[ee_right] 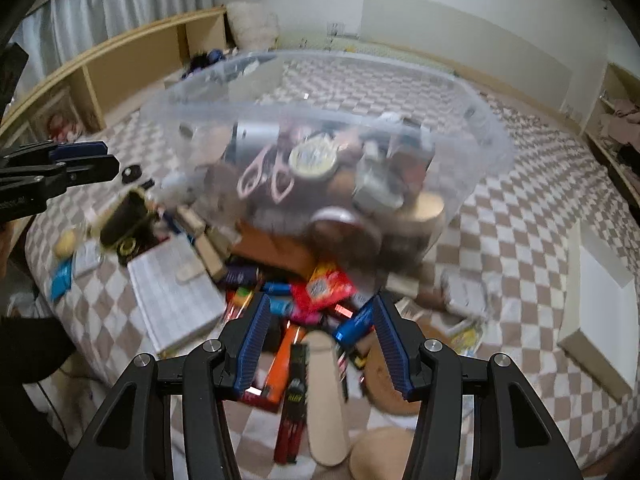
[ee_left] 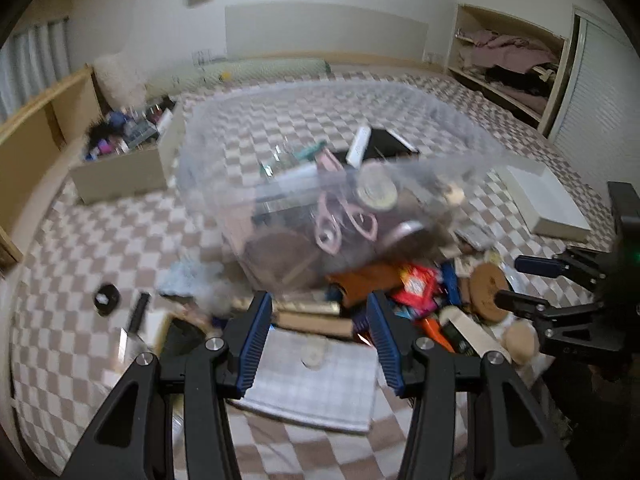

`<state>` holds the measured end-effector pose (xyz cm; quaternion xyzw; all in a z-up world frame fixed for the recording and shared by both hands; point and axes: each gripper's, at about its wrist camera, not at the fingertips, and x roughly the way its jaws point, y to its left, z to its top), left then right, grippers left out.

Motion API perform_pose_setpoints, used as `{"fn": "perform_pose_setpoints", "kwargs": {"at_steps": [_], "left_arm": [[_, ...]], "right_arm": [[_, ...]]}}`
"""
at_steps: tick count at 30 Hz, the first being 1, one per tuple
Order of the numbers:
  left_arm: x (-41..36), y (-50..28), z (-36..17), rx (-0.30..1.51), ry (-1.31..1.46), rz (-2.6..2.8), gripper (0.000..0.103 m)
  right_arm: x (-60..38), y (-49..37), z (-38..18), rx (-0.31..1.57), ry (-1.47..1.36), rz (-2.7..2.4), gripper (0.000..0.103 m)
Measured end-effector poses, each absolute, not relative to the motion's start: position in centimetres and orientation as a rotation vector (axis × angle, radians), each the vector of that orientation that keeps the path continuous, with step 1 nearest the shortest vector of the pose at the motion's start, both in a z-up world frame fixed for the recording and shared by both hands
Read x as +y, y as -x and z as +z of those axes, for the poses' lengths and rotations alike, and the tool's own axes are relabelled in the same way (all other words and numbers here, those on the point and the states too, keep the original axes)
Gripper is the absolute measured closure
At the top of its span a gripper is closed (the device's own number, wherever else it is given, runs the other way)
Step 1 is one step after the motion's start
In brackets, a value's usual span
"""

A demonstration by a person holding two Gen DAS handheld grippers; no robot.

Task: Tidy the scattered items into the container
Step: 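Move both open grippers back over the scattered items, then close the right gripper on the light wooden stick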

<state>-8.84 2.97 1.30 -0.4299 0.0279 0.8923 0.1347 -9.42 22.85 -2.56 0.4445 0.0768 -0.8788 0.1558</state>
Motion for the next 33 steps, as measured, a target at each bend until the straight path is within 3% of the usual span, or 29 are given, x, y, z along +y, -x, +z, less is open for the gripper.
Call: {"fn": "perform_pose_setpoints", "kwargs": {"at_steps": [4,15,31,33], "left_arm": [[3.1,8.5,-1.2,0.023,1.340,2.495,0.054],[3.9,8.0,-6.0,-0.006,1.463,2.362,0.054],[5.4,8.0,-7.8,0.065,1.522,2.314,0.053],[5.4,8.0,-8.0,0.062,1.521,2.320,0.038]], "right_arm": [[23.1,8.9,-3.3,0.142,-1.302,-2.497,0.049],[22.7,8.1,-7.5,0.210,-1.401,-2.445,0.049],[24.3,6.8,-12.0,0.316,-1.523,-2.372,0.049],[24.6,6.5,-12.3,0.319,-1.532,-2.357,0.049]]}}
